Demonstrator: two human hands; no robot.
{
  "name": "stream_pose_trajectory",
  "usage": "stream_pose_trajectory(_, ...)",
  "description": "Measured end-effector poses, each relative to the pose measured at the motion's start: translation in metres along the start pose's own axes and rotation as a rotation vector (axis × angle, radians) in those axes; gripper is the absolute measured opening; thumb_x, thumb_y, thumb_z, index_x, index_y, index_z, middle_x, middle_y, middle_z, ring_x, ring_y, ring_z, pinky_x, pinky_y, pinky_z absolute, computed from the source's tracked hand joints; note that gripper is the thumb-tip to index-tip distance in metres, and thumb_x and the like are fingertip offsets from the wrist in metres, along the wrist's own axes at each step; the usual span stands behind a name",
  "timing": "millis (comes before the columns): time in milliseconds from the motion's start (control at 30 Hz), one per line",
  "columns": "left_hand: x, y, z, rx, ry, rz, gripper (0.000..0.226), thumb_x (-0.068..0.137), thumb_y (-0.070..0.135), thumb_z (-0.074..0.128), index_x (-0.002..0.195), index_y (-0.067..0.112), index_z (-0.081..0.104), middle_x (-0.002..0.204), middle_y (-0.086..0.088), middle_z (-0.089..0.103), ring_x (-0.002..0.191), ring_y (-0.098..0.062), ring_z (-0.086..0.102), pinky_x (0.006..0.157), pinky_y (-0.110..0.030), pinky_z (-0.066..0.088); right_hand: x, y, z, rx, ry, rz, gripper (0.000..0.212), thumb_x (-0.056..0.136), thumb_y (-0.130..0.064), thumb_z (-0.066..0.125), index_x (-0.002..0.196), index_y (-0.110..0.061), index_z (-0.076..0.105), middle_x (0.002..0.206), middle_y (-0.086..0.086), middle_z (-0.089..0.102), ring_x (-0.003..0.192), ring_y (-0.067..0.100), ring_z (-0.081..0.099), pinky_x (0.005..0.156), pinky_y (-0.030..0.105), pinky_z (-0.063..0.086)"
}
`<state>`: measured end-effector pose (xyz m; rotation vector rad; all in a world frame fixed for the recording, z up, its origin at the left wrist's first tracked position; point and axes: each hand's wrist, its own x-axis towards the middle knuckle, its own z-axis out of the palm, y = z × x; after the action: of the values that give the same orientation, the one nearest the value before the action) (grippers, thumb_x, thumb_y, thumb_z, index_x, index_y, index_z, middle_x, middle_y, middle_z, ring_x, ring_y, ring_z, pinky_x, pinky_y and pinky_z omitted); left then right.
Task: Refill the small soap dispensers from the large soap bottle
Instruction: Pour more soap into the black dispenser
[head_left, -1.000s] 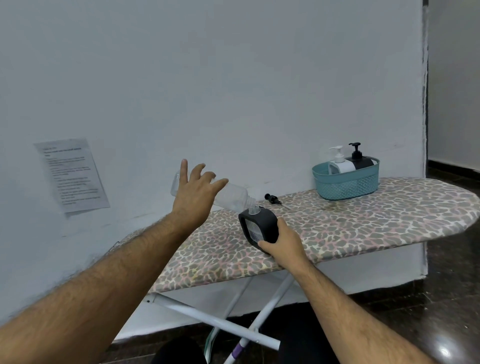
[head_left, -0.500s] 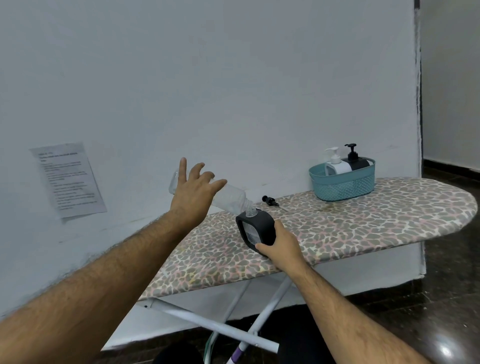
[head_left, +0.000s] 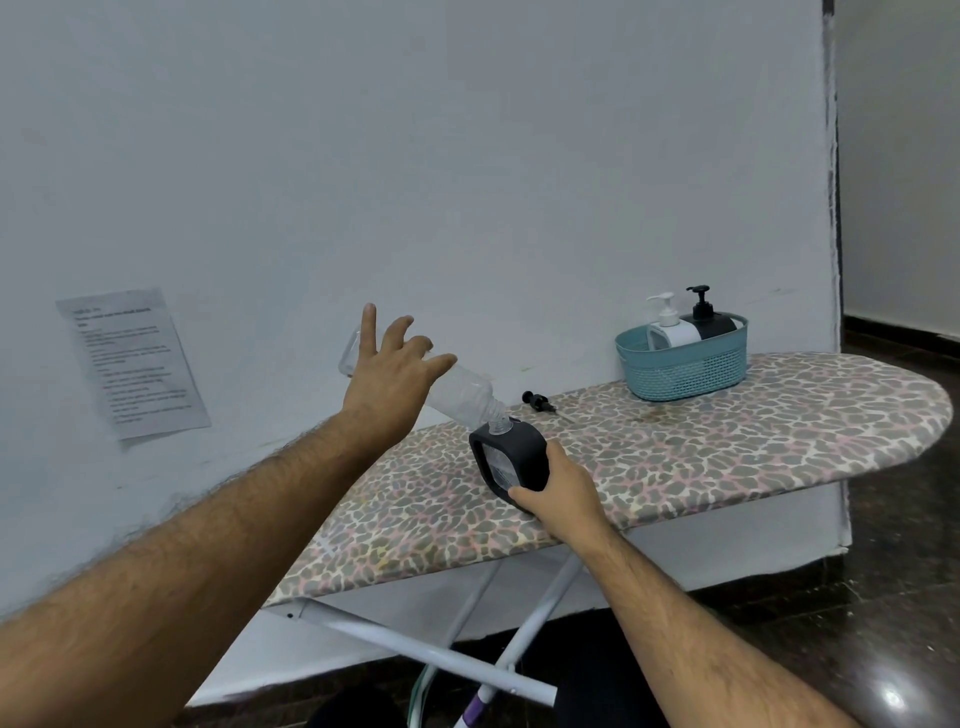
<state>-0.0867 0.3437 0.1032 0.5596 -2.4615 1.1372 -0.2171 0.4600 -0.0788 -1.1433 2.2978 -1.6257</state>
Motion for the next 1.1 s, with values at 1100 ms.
stream_pose_trajectory(1100, 0.027, 0.002, -0.025, 0.132, -0.082, 0.131, 0.063, 0.090, 0.004, 0.064, 0.142, 0.035, 0.046, 0.137, -0.002, 0.055, 0.146, -0.034, 0.023, 0.109, -0.066, -0.017, 0.002, 0.004, 0.002, 0.023, 0.013, -0.018, 0.049, 0.079, -0.029, 0.075, 0.119, -0.017, 0.050, 0.111, -0.003, 0.065, 0.095, 0.014, 0.062, 0.074, 0.027, 0.053)
